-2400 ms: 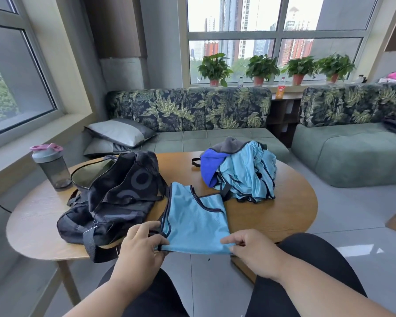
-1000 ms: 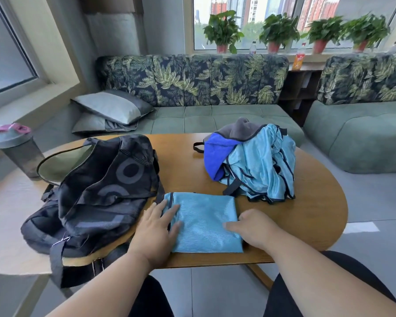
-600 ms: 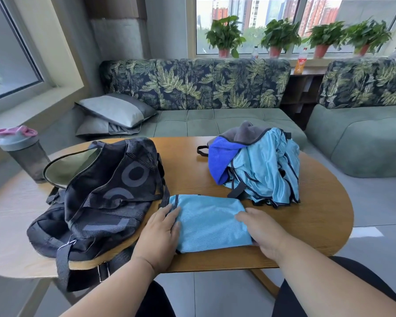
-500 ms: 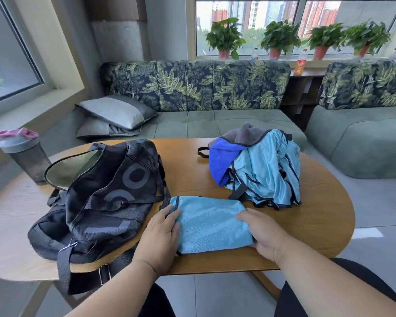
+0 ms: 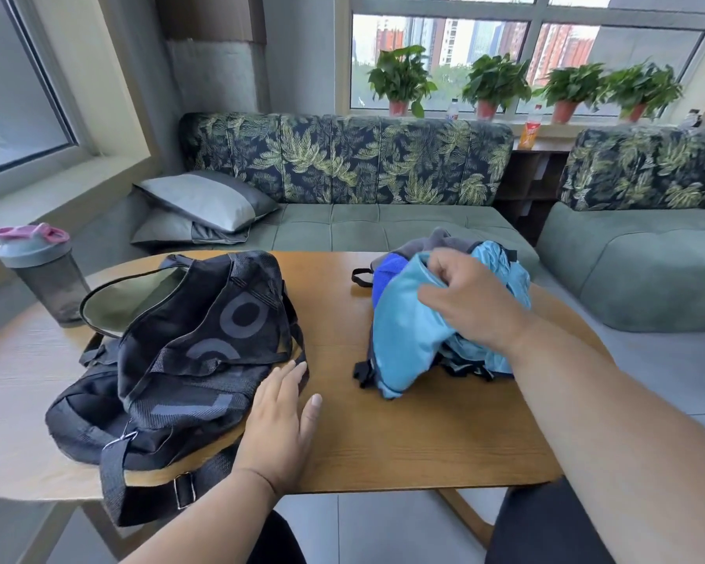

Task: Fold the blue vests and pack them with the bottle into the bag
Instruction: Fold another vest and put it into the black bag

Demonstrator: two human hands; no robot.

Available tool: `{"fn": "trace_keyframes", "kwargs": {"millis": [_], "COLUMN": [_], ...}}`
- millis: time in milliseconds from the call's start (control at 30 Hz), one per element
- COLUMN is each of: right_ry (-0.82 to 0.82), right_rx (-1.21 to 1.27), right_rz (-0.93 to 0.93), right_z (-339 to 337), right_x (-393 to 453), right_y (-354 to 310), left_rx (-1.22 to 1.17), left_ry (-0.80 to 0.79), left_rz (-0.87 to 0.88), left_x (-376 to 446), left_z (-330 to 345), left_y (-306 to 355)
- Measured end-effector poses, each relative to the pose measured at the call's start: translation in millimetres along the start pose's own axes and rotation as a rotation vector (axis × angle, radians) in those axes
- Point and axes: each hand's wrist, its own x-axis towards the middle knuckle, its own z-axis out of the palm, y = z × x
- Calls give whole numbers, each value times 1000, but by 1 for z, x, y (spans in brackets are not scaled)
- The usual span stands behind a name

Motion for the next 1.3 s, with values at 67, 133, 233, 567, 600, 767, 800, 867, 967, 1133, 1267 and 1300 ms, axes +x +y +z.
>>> {"fn": "trace_keyframes", "kwargs": {"millis": [67, 133, 233, 567, 600, 767, 800, 867, 967, 1133, 1267, 1300], "right_ry": [-16, -110, -352, -515, -495, -450, -476, -539, -593, -583, -583, -579], "right_rx": [-195, -394, -605, -444, -418, -408, -461, -533, -524, -512, -452, -435], "right_rz": [-194, -328, -395, -162, -153, -130, -132, -132, -123, -133, -85, -76], "right_z": [-12, -9, 25, 114, 112, 104, 103, 101, 100, 101, 104, 105], "right_x": [11, 12, -9, -119, -120, -133, -137, -141, -140, -140, -140, -140], "right_y": [-34, -53, -47, 47, 48, 68, 73, 80, 84, 82, 90, 95], "left_rx": [-22, -60, -84, -78, -66, -40, -32, -34, -84, -241, -279, -286], "left_ry": [3, 21, 80, -81, -94, -217, -222, -201, -208, -344, -348, -348], "left_rz": [0, -12, 1, 211, 225, 210, 196, 157, 67, -2, -76, -84], "left_x": [-1, -3, -5, -15, -17, -28, -31, -37, -42, -44, -45, -45], "left_z": [-1, -3, -4, -6, -5, -5, -6, -12, -22, -42, -48, -48], "left_y": [1, 3, 2, -5, -8, -6, -4, -2, 0, 21, 31, 32]}}
